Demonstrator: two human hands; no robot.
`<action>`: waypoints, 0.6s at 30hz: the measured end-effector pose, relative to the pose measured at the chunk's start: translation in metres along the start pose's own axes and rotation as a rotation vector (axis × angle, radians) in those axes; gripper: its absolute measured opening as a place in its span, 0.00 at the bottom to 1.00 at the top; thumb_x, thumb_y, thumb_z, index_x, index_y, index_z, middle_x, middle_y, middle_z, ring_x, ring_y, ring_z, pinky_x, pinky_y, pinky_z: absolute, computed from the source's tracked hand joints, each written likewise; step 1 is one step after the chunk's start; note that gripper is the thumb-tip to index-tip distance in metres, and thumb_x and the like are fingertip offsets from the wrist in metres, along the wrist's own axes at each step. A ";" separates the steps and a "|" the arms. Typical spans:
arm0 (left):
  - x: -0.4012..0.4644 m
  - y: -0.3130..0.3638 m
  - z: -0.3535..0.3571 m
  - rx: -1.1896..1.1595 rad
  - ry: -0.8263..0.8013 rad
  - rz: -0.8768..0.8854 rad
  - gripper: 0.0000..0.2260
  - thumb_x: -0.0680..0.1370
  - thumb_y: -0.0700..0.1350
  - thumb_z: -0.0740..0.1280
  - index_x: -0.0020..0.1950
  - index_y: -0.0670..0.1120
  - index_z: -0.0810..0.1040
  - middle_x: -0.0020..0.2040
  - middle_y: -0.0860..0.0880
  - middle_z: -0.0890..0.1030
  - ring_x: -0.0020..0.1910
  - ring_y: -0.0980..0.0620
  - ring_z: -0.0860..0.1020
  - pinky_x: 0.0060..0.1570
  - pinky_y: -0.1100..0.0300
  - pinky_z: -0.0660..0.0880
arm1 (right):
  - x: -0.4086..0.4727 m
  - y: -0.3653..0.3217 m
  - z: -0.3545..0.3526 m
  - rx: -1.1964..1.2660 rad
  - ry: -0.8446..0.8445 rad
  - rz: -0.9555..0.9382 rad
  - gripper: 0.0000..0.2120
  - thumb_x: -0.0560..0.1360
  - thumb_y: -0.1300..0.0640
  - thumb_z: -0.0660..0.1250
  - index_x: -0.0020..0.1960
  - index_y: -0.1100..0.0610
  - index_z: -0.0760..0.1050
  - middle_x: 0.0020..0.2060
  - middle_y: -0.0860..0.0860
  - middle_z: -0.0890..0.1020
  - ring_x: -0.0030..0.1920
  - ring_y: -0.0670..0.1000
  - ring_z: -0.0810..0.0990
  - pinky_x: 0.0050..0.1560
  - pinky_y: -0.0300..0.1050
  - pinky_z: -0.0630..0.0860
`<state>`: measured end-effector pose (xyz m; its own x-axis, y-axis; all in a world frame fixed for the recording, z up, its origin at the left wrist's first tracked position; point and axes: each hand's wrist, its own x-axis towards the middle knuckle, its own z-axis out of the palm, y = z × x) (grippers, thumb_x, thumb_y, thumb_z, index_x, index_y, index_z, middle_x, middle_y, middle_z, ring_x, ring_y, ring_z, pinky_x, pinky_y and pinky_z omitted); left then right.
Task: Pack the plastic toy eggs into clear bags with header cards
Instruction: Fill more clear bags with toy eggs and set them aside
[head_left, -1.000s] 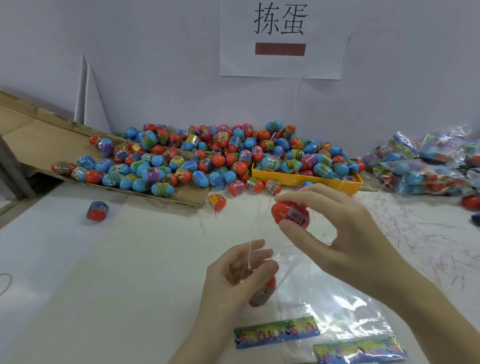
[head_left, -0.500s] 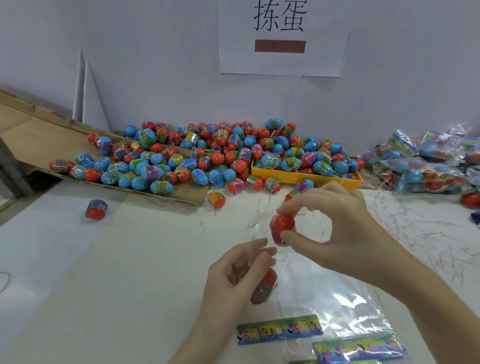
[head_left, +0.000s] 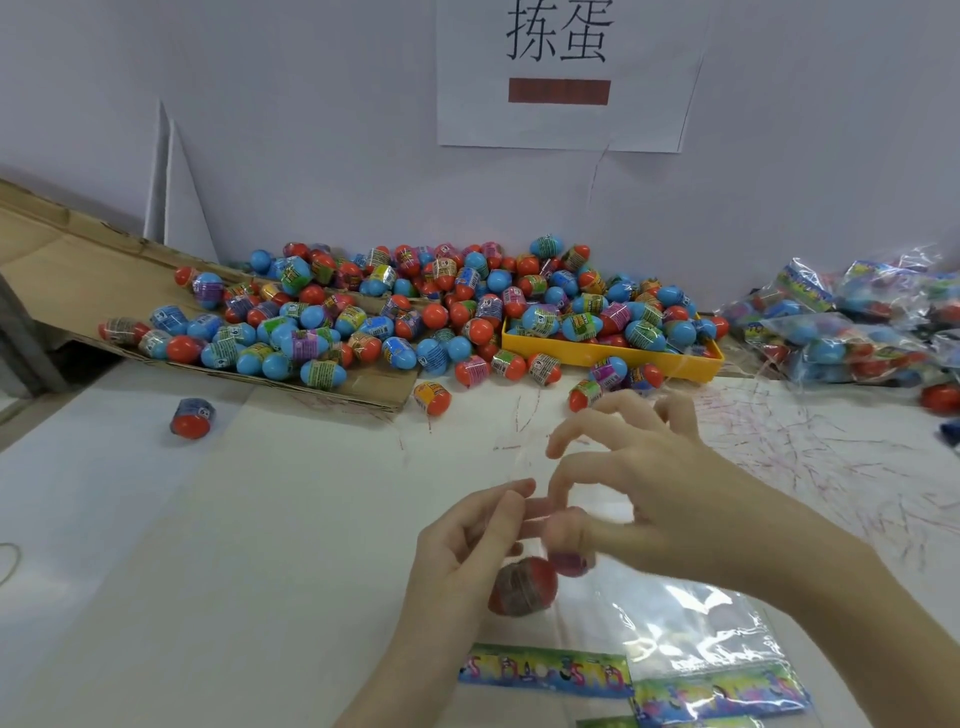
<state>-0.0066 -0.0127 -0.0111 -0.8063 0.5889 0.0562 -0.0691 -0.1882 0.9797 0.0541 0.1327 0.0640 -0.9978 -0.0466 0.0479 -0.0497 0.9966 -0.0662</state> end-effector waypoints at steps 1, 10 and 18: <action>0.000 0.000 -0.001 -0.002 -0.001 -0.010 0.15 0.69 0.53 0.62 0.49 0.49 0.81 0.42 0.53 0.85 0.43 0.58 0.83 0.41 0.69 0.77 | -0.001 -0.001 0.003 -0.017 -0.027 -0.018 0.34 0.61 0.22 0.46 0.53 0.40 0.73 0.61 0.36 0.64 0.61 0.41 0.52 0.54 0.45 0.48; -0.003 -0.005 -0.009 0.171 -0.247 -0.105 0.31 0.58 0.44 0.79 0.57 0.62 0.74 0.52 0.57 0.81 0.50 0.60 0.80 0.42 0.68 0.76 | -0.002 0.007 0.019 0.073 -0.046 0.004 0.19 0.64 0.32 0.65 0.50 0.41 0.73 0.64 0.38 0.61 0.62 0.41 0.53 0.52 0.40 0.48; -0.004 -0.015 -0.007 0.419 -0.237 -0.033 0.34 0.63 0.41 0.74 0.57 0.70 0.64 0.42 0.55 0.80 0.44 0.61 0.79 0.44 0.70 0.74 | -0.012 0.013 0.024 0.125 0.021 0.008 0.21 0.64 0.30 0.60 0.48 0.42 0.76 0.63 0.36 0.62 0.62 0.38 0.52 0.55 0.37 0.50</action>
<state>-0.0064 -0.0173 -0.0275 -0.6486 0.7609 0.0181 0.1893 0.1382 0.9721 0.0640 0.1442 0.0388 -0.9971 -0.0360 0.0676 -0.0484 0.9805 -0.1902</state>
